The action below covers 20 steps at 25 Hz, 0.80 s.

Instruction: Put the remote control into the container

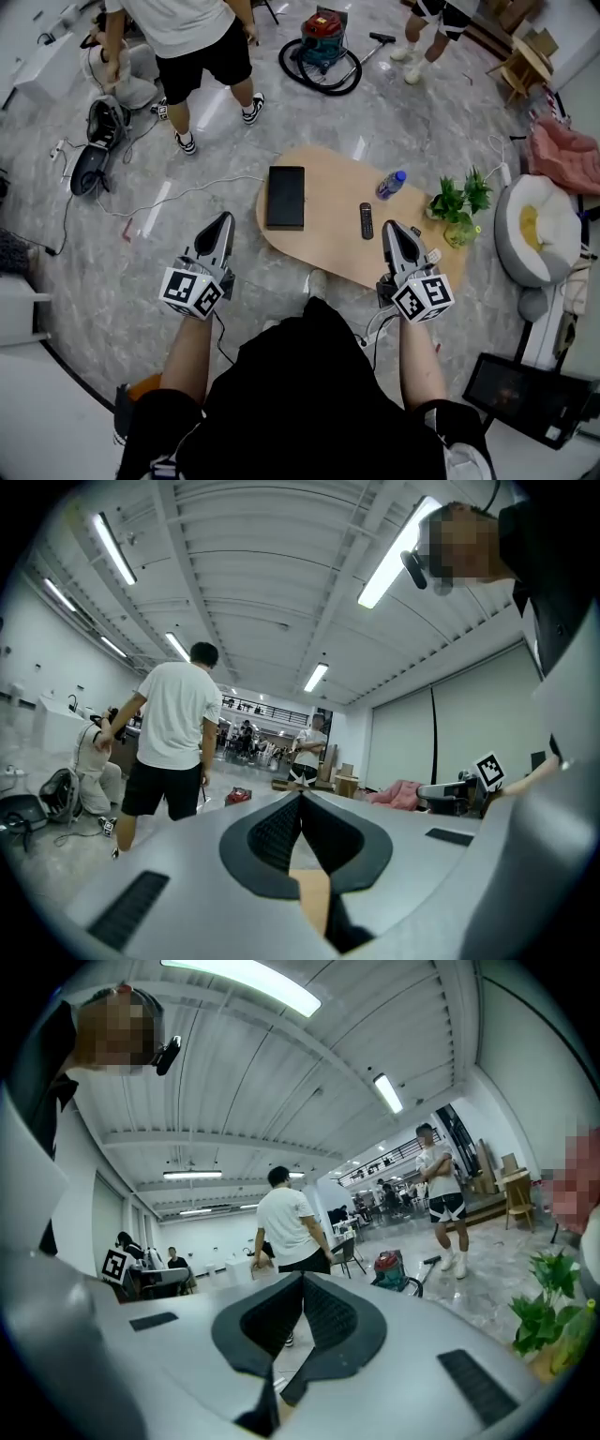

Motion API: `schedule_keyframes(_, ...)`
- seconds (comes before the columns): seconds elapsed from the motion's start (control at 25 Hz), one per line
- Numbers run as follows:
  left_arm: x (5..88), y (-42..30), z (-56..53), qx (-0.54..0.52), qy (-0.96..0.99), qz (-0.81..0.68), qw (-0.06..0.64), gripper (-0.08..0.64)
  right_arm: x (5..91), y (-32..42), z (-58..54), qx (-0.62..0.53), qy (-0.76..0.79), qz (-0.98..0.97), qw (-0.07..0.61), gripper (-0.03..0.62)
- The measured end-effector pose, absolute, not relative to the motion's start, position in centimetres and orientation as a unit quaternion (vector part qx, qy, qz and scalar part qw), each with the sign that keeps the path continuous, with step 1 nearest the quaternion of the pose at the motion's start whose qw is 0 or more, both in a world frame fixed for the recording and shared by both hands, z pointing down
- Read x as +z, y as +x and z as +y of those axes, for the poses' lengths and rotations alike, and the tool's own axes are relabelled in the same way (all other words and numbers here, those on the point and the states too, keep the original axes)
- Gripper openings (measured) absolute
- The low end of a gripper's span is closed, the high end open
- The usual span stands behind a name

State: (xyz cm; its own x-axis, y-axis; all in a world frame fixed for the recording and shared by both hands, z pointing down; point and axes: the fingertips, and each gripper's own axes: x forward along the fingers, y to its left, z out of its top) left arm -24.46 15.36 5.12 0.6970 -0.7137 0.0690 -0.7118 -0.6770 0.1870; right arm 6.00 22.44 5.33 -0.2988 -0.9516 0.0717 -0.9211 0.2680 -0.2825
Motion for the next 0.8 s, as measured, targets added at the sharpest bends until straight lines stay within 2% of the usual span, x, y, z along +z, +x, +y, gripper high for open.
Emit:
schedule_keyframes(0.24, 7.3, -21.7, 11.7, 0.018, 0.911, -0.398, 0.109, 0.008, 8.4, 6.9, 17.2, -0.14, -0.551, 0.823, -0.005, 0.011)
schedule_keyframes(0.44, 9.7, -20.2, 9.5, 0.044, 0.899, -0.419, 0.123, 0.008, 9.7, 7.2, 13.6, -0.158, -0.504, 0.849, 0.001, 0.011)
schedule_keyframes(0.8, 14.1, -18.5, 5.9, 0.055, 0.879, -0.451, 0.141, 0.008, 15.9, 6.2, 8.7, -0.18, -0.454, 0.871, -0.057, 0.011)
